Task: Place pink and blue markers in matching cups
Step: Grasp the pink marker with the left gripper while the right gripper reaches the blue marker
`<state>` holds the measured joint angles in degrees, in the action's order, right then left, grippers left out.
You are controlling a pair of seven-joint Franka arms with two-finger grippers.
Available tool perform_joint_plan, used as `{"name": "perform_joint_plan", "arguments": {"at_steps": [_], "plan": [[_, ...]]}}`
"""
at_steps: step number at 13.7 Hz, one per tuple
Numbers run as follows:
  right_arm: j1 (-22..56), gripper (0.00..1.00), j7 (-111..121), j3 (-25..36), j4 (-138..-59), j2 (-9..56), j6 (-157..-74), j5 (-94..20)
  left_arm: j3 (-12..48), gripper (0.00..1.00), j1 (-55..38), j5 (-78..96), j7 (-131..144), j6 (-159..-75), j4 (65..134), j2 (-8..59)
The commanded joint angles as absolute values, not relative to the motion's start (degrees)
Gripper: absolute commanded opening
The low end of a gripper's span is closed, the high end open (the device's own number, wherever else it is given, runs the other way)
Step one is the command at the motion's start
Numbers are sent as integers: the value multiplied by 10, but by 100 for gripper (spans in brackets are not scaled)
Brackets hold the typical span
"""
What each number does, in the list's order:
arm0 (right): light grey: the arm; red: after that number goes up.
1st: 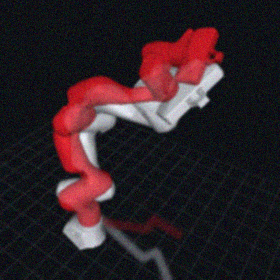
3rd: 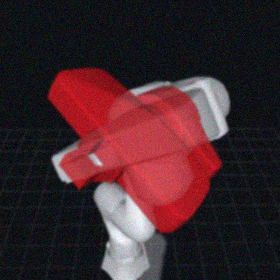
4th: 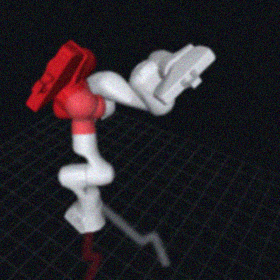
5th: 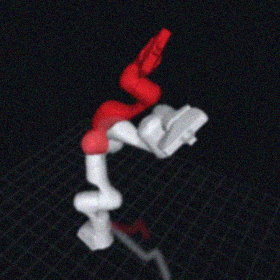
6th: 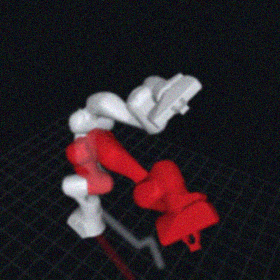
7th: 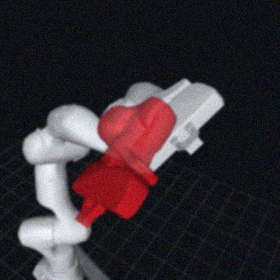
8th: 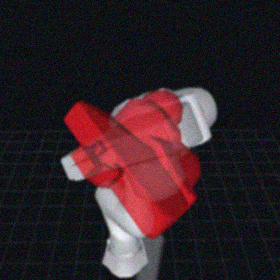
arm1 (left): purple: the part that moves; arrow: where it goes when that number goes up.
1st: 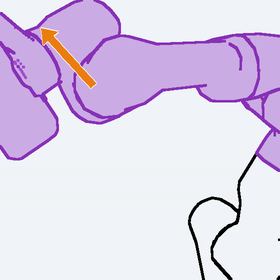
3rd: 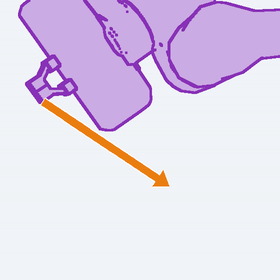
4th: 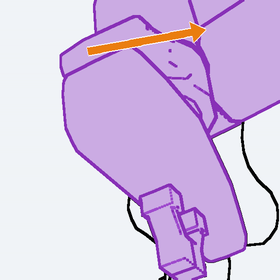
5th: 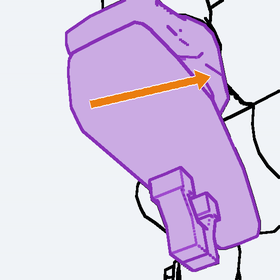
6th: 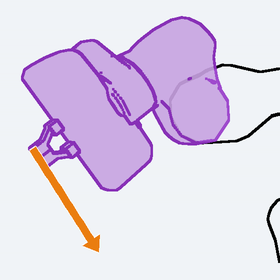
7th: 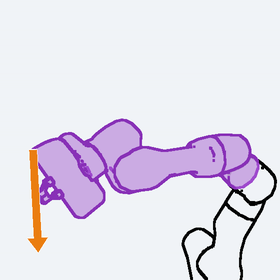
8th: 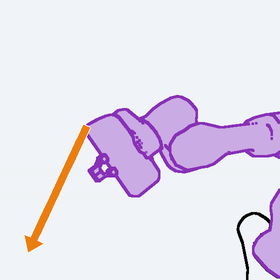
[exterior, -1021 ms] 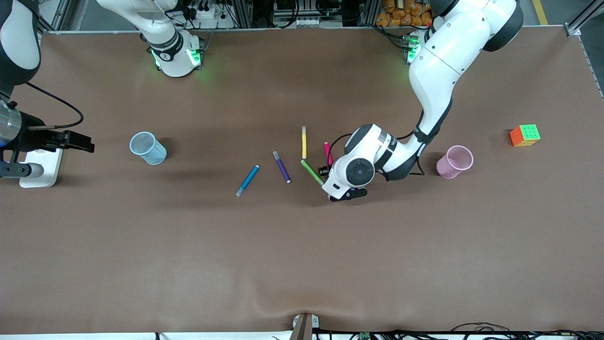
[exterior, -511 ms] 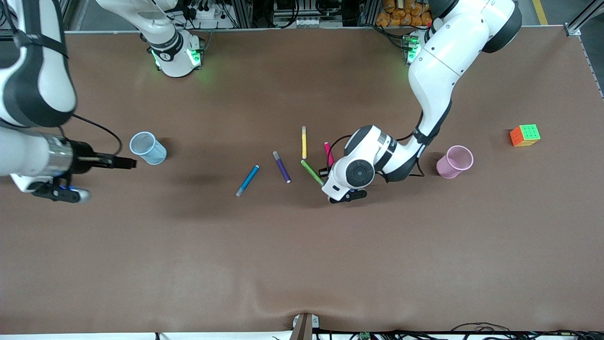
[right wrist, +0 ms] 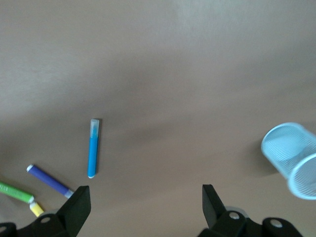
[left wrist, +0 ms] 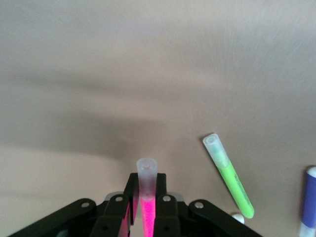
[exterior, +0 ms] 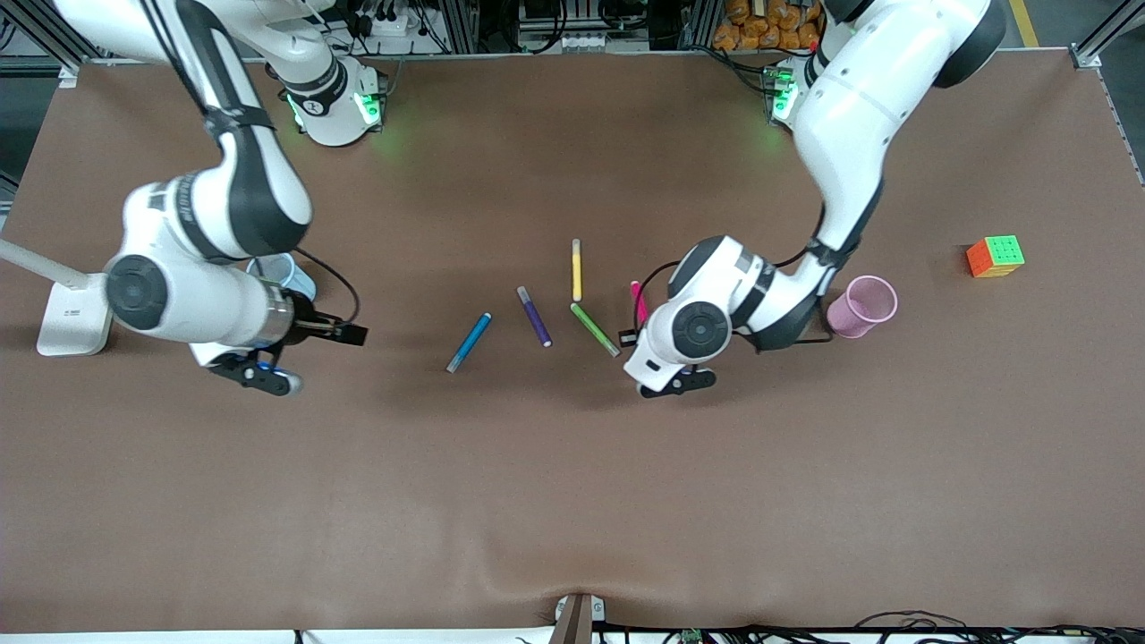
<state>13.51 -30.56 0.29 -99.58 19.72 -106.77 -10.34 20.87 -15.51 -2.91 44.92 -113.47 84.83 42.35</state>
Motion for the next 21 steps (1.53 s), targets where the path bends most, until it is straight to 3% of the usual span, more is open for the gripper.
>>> {"name": "perform_joint_plan", "arguments": {"at_steps": [1, 6, 9, 15, 17, 19, 21], "plan": [[180, 100, -381, 6, -989, 244, -1111, -112, 206, 0, -128, -37, 433, -1088, 865, 339], [227, 100, -458, 6, -986, 308, -1216, -112, 205, 0, -48, -52, 299, -1066, 874, 250], [224, 80, -460, 6, -953, 343, -1226, -154, 206, 0, 1, -53, 190, -1063, 890, 212], [236, 80, -459, 7, -933, 395, -1239, -151, 207, 0, 61, -53, -62, -1063, 958, 125], [239, 69, -459, 7, -934, 403, -1256, -150, 210, 0, 87, -50, -156, -1068, 978, 104], [240, 64, -458, 7, -935, 408, -1259, -149, 212, 0, 102, -44, -224, -1068, 989, 90], [249, 49, -459, 8, -939, 413, -1267, -147, 211, 0, 103, -45, -245, -1069, 1016, 64]]}}
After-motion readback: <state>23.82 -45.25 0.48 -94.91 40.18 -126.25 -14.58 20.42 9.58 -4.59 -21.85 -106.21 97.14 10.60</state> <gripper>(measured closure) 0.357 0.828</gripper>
